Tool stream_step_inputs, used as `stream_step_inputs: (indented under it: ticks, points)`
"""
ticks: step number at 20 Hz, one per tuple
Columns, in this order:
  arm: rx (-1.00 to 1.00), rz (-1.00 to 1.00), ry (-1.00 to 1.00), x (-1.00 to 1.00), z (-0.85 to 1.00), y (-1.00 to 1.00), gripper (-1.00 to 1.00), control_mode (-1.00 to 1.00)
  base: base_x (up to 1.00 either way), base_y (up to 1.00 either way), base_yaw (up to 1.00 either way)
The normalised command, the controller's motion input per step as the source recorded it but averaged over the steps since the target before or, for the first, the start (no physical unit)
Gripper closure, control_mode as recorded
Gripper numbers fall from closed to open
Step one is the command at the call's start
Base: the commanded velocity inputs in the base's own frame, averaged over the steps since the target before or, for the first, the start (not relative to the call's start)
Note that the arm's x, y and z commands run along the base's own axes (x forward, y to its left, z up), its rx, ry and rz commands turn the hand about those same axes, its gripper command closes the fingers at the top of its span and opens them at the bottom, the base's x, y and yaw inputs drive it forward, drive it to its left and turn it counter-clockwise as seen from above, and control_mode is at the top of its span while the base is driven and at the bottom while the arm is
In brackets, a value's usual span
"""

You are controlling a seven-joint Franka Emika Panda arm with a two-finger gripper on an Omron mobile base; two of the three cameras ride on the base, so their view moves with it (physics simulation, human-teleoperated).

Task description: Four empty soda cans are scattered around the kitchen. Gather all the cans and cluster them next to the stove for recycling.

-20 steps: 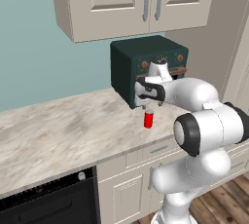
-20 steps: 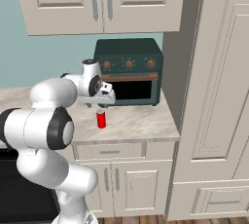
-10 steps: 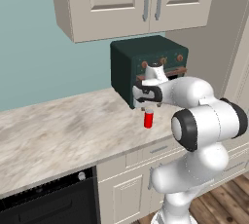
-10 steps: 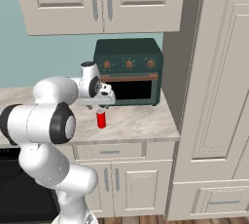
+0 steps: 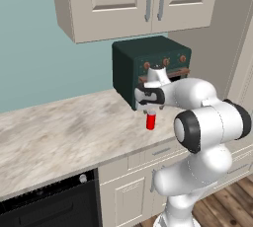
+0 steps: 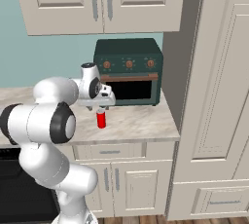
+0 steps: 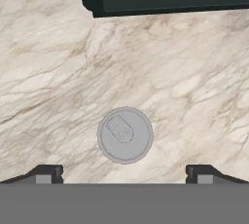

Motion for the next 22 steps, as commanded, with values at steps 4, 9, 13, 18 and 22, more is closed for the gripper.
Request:
stream_step_inputs:
  ticks: [4,9,13,18,22]
  points:
    - [0.0,0.0,0.0,0.0,-0.12,0.0,-1.0,-1.0,0.0,0.0,0.0]
    - [0.02,0.0,0.0,0.0,-0.15,0.0,-1.0,-1.0,0.0,0.0,0.0]
    - [0.05,0.0,0.0,0.04,-0.15,0.0,-1.0,-1.0,0.0,0.0,0.0]
    - [0.03,0.0,0.0,0.02,-0.09,0.0,-1.0,-1.0,0.0,0.0,0.0]
    - [0.0,0.0,0.0,0.03,-0.06,0.0,-1.0,-1.0,0.0,0.0,0.0]
